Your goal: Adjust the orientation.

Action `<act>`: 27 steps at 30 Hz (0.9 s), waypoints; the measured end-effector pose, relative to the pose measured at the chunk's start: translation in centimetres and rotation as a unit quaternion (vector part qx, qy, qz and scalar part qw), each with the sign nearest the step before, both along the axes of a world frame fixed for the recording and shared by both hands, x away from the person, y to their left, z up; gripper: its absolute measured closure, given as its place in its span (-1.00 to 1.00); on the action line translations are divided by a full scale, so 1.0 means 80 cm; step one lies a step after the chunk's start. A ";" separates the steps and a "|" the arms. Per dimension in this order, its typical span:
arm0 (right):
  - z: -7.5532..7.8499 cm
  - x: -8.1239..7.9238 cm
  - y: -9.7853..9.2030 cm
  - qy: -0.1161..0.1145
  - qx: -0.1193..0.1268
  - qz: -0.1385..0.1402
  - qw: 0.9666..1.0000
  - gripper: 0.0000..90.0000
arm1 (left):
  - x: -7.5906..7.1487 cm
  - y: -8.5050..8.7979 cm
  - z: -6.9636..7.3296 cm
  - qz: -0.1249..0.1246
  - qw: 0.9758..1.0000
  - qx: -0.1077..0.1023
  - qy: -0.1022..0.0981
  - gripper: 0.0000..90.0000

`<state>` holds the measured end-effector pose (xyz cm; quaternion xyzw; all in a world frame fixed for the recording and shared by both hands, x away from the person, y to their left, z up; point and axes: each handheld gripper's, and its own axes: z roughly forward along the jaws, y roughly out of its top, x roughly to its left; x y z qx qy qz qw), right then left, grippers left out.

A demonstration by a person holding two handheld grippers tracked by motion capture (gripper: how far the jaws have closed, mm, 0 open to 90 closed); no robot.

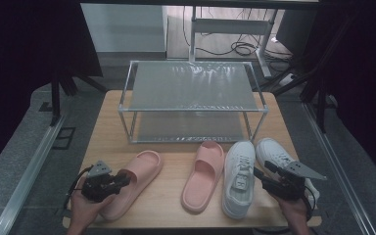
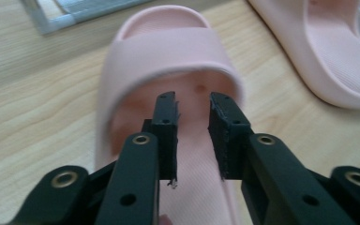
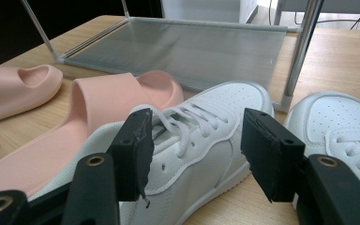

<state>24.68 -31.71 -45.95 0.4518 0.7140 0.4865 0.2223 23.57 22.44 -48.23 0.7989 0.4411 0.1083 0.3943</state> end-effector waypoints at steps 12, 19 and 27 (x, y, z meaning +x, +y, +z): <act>-0.002 0.001 0.001 0.002 -0.001 0.000 1.000 -0.02 | -0.005 -0.016 -0.003 -0.014 1.000 -0.003 0.010 0.24; -0.002 0.001 0.000 0.002 -0.001 -0.002 1.000 -0.02 | -0.003 -0.019 -0.004 -0.011 1.000 -0.009 0.012 0.22; -0.003 0.001 0.003 0.003 -0.003 0.001 1.000 -0.02 | -0.002 -0.041 -0.012 -0.025 1.000 0.002 0.017 0.16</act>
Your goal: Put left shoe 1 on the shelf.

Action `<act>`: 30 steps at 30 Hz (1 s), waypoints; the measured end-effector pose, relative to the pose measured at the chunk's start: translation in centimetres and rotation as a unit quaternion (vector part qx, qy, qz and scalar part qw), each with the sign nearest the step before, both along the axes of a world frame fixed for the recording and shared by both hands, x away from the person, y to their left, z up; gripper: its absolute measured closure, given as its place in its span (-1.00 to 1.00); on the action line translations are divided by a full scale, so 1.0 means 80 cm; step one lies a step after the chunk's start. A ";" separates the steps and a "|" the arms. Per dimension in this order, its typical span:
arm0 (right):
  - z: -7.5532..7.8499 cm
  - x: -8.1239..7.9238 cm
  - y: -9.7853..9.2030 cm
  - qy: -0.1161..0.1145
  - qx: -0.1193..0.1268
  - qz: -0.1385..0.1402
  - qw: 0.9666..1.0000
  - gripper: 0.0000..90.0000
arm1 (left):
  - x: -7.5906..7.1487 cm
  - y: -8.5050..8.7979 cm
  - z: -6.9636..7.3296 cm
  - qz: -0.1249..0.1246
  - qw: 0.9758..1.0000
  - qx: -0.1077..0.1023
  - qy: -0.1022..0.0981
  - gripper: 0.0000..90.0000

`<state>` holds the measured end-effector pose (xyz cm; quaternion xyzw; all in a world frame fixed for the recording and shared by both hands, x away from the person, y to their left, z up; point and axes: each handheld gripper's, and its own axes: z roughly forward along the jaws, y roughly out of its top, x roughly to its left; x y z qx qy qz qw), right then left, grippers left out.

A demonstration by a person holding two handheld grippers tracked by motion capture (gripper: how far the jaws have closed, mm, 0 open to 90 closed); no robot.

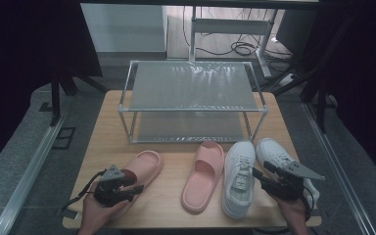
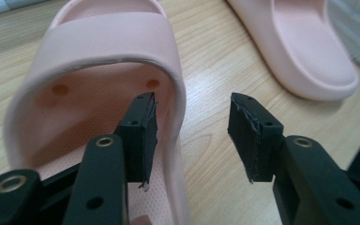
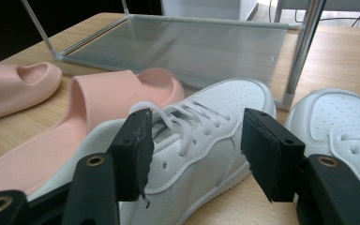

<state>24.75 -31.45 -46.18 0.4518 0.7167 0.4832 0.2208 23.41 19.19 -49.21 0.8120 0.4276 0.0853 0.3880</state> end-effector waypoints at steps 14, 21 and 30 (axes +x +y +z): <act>-0.001 0.000 -0.004 0.001 0.001 -0.004 1.000 -0.02 | 0.027 -0.033 -0.016 0.013 1.000 0.016 0.006 0.27; 0.000 -0.001 -0.003 0.001 0.001 -0.004 1.000 -0.02 | 0.033 -0.047 -0.018 0.018 0.999 0.044 0.000 0.34; -0.002 0.000 -0.004 0.003 0.001 -0.005 1.000 -0.02 | 0.040 -0.048 -0.020 0.033 0.998 0.058 -0.007 0.80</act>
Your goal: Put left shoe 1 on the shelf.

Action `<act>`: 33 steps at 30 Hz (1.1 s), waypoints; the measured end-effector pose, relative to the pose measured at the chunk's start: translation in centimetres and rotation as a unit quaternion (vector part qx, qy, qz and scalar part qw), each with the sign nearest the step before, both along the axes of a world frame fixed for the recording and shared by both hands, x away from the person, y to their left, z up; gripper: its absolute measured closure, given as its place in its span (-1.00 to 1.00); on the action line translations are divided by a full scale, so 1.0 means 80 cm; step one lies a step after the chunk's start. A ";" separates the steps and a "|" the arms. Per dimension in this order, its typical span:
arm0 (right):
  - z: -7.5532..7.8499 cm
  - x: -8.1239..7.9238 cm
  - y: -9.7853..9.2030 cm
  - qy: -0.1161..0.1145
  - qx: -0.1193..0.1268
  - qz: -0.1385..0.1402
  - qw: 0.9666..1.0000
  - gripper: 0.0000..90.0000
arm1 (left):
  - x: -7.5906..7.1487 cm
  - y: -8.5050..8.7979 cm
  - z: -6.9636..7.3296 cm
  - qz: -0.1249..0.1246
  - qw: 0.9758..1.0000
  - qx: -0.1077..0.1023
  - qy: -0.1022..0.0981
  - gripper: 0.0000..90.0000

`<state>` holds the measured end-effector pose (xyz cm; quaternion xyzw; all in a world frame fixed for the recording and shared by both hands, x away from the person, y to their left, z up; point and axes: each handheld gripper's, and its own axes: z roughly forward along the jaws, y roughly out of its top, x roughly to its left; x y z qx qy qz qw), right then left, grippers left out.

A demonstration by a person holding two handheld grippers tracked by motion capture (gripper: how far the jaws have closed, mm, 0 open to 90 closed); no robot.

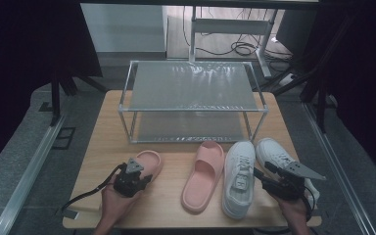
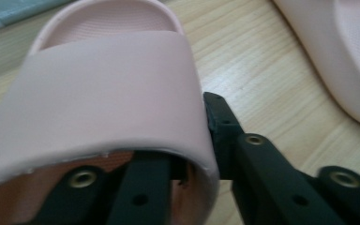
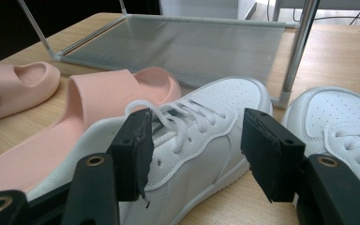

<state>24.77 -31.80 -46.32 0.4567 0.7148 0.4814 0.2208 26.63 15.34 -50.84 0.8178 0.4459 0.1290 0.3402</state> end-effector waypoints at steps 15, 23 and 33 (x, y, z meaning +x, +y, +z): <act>0.001 -0.001 -0.002 -0.003 0.001 -0.003 1.000 -0.02 | -0.003 -0.002 -0.004 0.003 1.000 0.016 -0.009 0.78; 0.000 0.000 -0.001 0.000 0.000 -0.001 1.000 -0.02 | 0.002 0.003 0.009 0.005 1.000 -0.007 -0.023 0.85; 0.001 -0.001 0.000 -0.003 0.001 0.000 1.000 -0.02 | 0.035 -0.016 0.045 0.001 0.999 -0.012 -0.053 0.85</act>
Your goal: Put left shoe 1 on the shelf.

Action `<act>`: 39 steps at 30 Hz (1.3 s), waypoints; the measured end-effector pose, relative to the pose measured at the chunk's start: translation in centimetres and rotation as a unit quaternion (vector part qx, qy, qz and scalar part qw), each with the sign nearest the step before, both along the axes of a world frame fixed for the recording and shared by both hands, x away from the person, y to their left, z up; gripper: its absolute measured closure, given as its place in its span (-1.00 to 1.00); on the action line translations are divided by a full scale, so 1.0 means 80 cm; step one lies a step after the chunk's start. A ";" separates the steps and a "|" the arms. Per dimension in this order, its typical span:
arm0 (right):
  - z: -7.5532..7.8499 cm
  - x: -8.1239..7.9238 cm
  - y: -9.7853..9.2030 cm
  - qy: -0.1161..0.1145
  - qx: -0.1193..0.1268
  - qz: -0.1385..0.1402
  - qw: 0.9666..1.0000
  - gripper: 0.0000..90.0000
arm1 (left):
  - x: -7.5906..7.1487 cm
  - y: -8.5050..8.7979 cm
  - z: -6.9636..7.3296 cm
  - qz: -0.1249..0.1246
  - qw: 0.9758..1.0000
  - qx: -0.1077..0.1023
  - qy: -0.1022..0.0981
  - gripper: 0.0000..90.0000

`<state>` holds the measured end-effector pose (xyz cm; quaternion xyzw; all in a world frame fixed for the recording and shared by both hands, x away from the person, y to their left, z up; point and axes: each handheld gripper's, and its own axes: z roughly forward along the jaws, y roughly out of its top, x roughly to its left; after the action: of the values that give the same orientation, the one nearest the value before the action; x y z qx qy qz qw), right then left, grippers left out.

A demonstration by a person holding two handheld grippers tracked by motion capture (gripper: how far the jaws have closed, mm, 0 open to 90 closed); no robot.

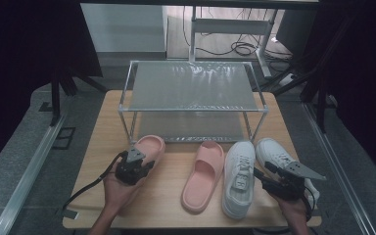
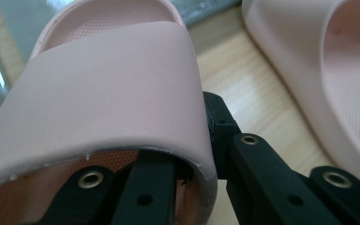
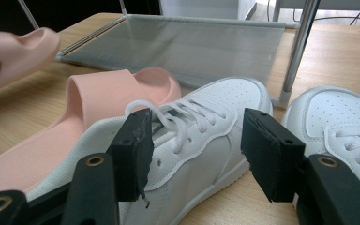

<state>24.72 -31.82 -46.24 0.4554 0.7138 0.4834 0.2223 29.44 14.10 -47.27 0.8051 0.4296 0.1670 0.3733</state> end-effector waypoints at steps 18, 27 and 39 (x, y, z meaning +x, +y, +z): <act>-0.003 0.002 -0.006 0.003 0.005 -0.006 1.000 -0.02 | 0.102 -0.062 0.002 0.001 1.000 -0.005 -0.016 0.85; -0.005 0.002 -0.004 0.006 0.003 -0.005 1.000 -0.02 | 0.132 -0.077 -0.017 0.014 1.000 0.005 -0.024 0.85; -0.009 0.004 -0.003 0.010 0.004 -0.007 1.000 -0.02 | 0.168 -0.095 -0.030 0.033 0.999 -0.025 -0.026 0.84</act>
<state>25.07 -32.05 -46.96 0.4658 0.7109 0.4802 0.2170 42.88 6.51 -49.64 0.7762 0.4504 0.1891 0.3986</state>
